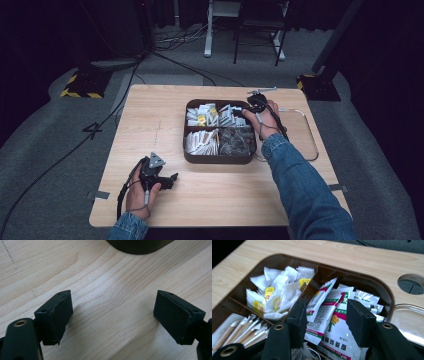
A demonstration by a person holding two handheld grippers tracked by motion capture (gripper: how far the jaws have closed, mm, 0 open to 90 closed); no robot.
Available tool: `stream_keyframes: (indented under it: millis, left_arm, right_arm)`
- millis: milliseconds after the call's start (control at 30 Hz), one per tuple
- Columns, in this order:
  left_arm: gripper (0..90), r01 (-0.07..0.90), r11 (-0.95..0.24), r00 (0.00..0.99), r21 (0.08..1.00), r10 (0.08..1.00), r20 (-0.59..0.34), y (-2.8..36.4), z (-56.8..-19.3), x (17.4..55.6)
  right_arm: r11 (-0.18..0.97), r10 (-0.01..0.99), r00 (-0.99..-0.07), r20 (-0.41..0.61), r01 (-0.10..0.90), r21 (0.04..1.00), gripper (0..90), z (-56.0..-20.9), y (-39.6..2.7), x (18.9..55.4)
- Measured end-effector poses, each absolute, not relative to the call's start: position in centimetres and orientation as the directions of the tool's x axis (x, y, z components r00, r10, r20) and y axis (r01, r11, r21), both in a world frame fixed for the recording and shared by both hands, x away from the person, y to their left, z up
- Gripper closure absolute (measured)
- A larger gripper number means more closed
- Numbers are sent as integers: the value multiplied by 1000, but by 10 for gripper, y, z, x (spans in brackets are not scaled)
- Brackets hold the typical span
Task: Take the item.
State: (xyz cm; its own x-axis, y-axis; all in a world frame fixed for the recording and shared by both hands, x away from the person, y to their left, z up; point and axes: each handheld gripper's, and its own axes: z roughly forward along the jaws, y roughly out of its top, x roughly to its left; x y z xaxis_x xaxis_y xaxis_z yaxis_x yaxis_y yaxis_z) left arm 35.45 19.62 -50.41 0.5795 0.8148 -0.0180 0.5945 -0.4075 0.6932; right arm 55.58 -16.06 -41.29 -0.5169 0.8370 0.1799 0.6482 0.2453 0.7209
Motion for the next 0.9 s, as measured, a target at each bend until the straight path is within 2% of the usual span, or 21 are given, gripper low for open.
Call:
stream_keyframes:
  millis: [267,633,767,900]
  left_arm:
    - [155,598,-405,578,691,816,-22,197,-504,358]
    - [154,597,-404,577,693,816,-22,197,-504,358]
    - [155,598,-406,578,691,816,-21,197,-504,358]
    - [155,597,-405,578,692,816,-21,197,-504,358]
  right_arm:
    - [223,838,-501,218,678,701,541,-428,-150,566]
    - [261,839,-507,200,696,669,585,-433,-131,572]
    - [222,835,-494,240,703,675,625,-436,-128,576]
    - [226,831,-502,238,697,680,630,-437,-122,579]
